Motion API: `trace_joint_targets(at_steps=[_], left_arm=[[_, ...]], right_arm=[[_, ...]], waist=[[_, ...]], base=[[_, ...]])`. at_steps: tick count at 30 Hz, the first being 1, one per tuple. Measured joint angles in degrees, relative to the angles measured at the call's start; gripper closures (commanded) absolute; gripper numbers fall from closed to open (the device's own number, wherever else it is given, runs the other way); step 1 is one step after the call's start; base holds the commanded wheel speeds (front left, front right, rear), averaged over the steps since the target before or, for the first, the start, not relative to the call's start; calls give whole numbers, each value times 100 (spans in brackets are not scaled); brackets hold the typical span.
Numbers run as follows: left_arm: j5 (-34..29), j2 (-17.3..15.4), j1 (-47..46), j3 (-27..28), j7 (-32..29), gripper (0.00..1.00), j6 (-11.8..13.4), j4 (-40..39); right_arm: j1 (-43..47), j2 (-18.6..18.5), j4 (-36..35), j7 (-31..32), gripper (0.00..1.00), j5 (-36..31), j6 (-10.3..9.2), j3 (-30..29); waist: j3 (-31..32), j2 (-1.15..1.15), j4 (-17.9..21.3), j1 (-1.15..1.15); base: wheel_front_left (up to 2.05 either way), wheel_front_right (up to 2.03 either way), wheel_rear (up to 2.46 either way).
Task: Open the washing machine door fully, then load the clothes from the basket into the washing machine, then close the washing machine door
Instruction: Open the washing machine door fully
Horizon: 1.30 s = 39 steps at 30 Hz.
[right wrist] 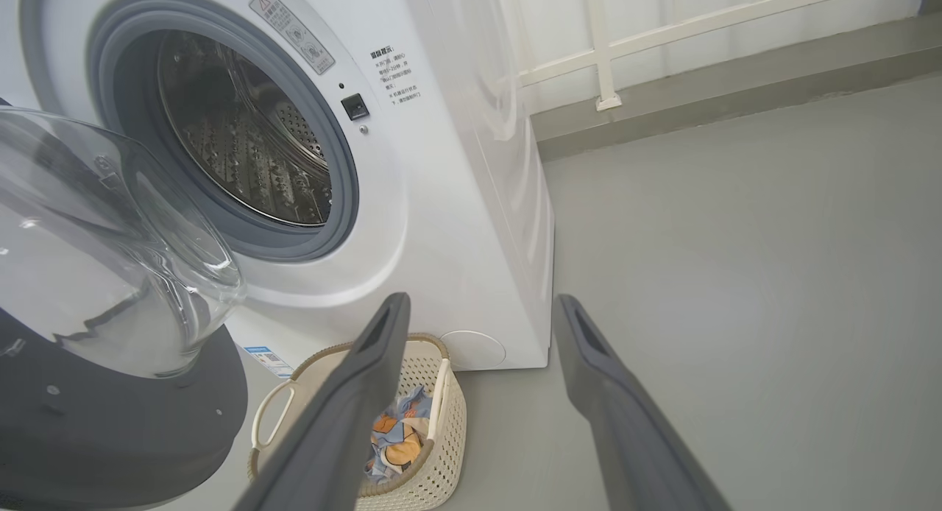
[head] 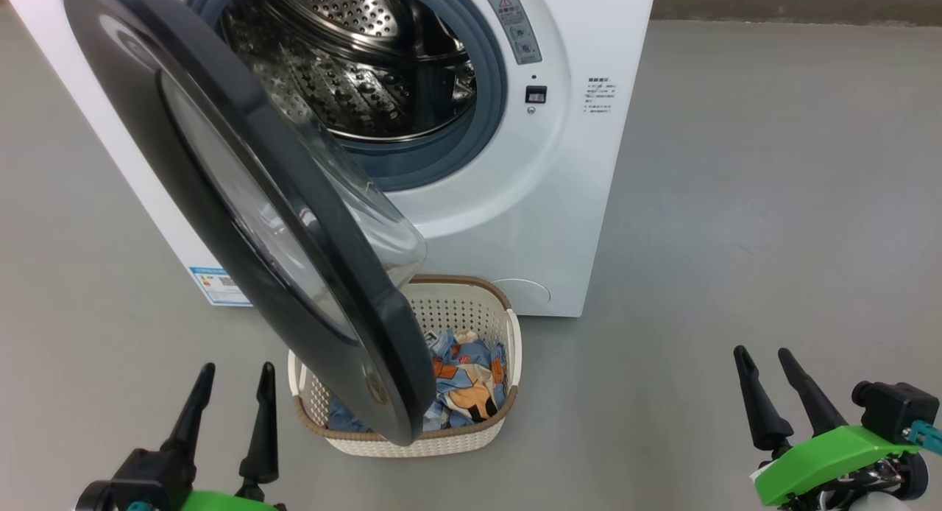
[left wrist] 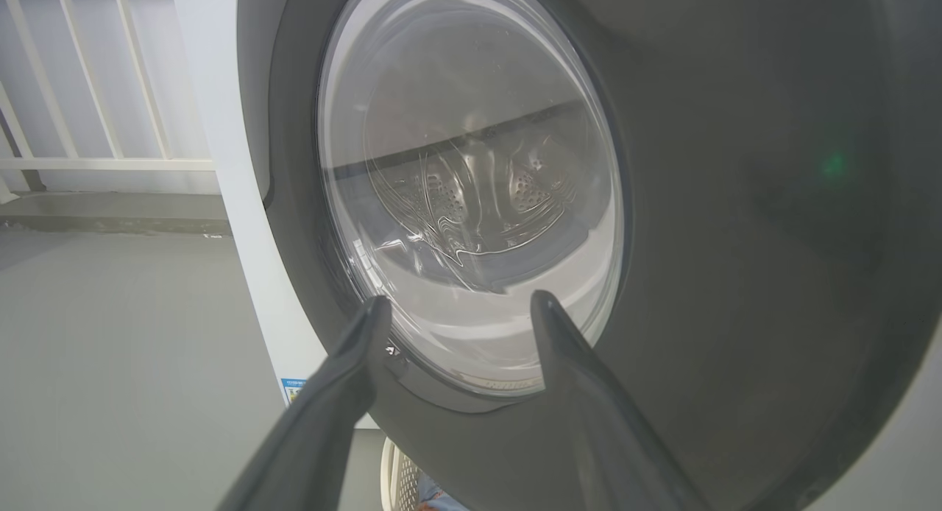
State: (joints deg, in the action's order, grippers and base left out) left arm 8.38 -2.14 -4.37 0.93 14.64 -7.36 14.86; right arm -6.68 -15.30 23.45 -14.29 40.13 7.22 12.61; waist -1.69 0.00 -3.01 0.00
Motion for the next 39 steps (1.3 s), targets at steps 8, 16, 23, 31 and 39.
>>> trace_joint_targets(at_steps=[8,16,23,31,39], left_arm=[[3,-1,1,2,0,0,0,52],[487,1,-2,1,0,100,-1,-168],[754,-1,-15,-35,1,100,0,-1464],[887,-16,-46,-1002,-147,100,94,-2869],[1027,-44,-279,-2093,-476,100,207,-2932]], right_arm=[[55,108,65,0,0,-213,0,-60],[167,169,60,0,0,-255,0,-191],[172,169,46,0,0,-313,0,-254],[264,194,20,0,0,-449,0,-298],[264,210,-12,0,0,-491,0,-285]], waist=[[8,0,-23,0],[46,0,-58,0],[98,0,-100,0],[159,0,-59,0],[127,0,43,0]], base=[[0,0,0],[0,0,0],[0,0,0],[0,0,0],[0,0,0]])
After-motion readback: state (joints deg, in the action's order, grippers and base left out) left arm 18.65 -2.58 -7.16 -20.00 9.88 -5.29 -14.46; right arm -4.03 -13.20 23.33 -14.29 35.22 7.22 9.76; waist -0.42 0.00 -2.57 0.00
